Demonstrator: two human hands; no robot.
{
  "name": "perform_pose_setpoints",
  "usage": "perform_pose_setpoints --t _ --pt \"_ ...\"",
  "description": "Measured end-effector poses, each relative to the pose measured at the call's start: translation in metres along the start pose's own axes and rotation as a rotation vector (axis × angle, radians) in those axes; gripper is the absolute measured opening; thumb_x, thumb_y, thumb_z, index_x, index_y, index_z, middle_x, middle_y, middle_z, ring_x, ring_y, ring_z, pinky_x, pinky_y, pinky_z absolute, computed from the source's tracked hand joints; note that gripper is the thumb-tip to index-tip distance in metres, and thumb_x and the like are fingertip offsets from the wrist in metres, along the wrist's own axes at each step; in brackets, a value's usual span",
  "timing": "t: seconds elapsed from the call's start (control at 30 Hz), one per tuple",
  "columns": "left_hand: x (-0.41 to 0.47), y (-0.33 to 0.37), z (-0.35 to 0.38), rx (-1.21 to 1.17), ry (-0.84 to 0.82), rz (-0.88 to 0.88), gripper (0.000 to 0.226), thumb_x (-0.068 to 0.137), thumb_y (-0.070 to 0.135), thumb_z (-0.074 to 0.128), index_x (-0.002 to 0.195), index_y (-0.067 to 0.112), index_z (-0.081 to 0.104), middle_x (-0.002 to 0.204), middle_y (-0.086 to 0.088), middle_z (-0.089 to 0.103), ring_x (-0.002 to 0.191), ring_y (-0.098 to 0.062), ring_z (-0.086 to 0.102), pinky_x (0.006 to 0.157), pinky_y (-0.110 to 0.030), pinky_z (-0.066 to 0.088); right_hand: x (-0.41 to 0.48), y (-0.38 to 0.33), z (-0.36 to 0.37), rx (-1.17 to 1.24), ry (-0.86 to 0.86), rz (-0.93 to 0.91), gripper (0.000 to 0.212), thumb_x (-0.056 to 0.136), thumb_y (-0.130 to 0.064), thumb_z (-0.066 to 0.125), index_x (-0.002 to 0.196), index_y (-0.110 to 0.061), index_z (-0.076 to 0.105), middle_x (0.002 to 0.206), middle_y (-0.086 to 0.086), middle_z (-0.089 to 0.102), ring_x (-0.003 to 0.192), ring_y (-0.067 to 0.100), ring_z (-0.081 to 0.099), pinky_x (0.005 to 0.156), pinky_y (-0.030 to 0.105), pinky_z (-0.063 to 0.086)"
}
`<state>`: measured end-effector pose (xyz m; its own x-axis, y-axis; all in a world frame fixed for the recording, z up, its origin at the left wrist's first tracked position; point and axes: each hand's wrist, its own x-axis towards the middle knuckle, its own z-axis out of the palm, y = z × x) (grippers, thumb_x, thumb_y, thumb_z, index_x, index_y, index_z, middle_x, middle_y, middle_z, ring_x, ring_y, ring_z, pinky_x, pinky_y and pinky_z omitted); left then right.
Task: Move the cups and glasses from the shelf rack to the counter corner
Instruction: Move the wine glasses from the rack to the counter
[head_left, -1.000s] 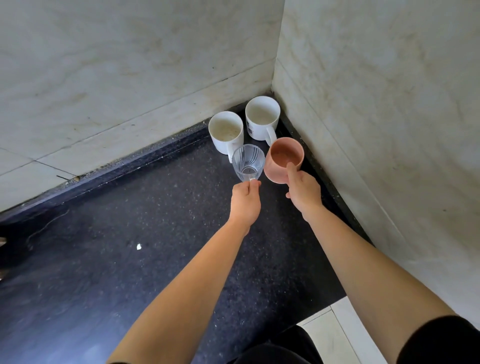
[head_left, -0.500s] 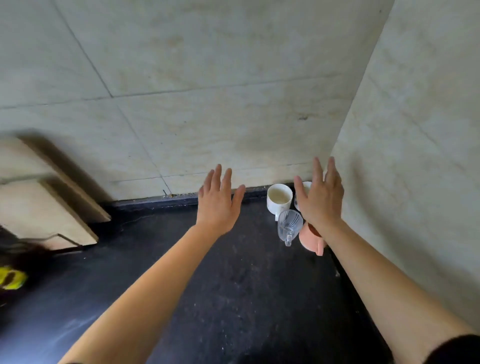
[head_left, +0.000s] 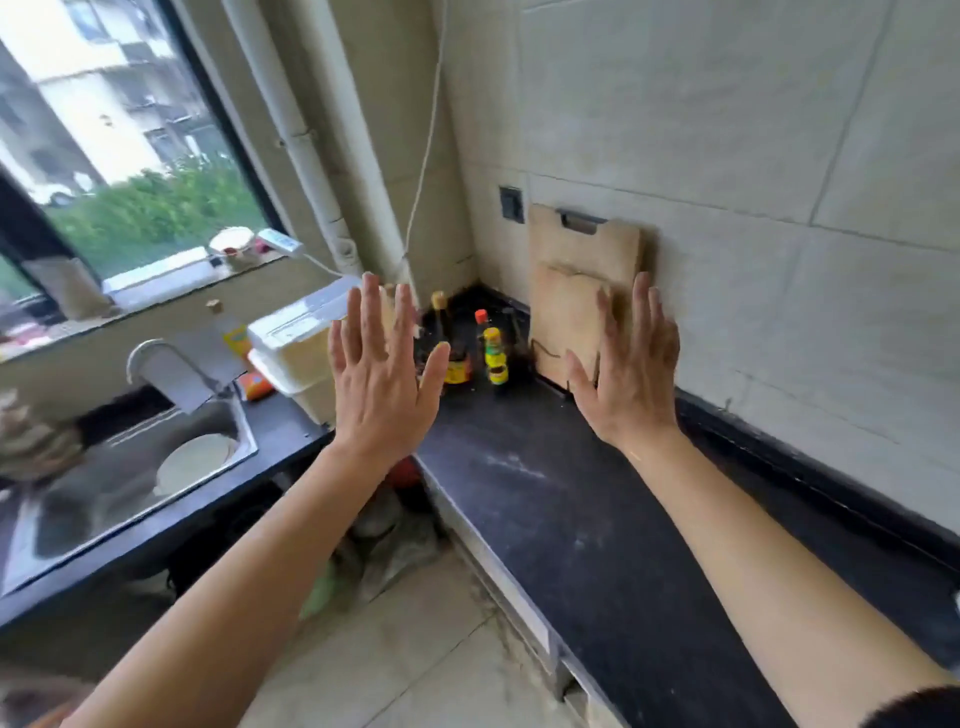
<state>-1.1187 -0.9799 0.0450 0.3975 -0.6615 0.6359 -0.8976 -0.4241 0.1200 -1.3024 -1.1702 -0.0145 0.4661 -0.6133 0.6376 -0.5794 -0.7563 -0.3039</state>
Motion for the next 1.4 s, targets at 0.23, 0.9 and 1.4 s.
perform_pose_setpoints --t 0.23,0.9,1.4 --pt "-0.075 -0.192 -0.104 0.188 0.094 -0.243 0.071 0.100 0.052 0.037 0.159 0.017 0.020 0.166 -0.018 0.008 0.153 -0.036 0.006 0.119 -0.060 0.011 0.023 -0.228 0.079 0.206 -0.028 -0.327 0.077 0.100 -0.055 0.046 0.162 -0.022 0.016 0.169 0.021 0.003 0.153 0.044 0.009 0.121 0.060 0.009" --pt "-0.276 -0.646 -0.320 0.673 0.077 -0.746 0.082 0.093 0.062 0.039 0.160 0.021 0.016 0.167 -0.016 -0.001 0.154 -0.035 0.000 0.119 -0.062 0.009 -0.040 -0.841 0.276 0.594 -0.163 -0.884 0.079 0.097 -0.056 0.051 0.161 -0.018 0.023 0.168 0.023 0.003 0.154 0.042 0.011 0.123 0.055 0.006" --pt "-0.264 -0.953 -0.358 0.742 -0.012 -0.972 0.083 0.091 0.071 0.014 0.160 0.026 0.004 0.167 -0.009 -0.014 0.154 -0.027 -0.013 0.122 -0.055 0.000 -0.021 -1.144 0.462 0.731 -0.390 -0.978 0.079 0.099 -0.060 0.041 0.162 -0.019 0.016 0.168 0.020 0.003 0.154 0.040 0.012 0.119 0.057 0.021"
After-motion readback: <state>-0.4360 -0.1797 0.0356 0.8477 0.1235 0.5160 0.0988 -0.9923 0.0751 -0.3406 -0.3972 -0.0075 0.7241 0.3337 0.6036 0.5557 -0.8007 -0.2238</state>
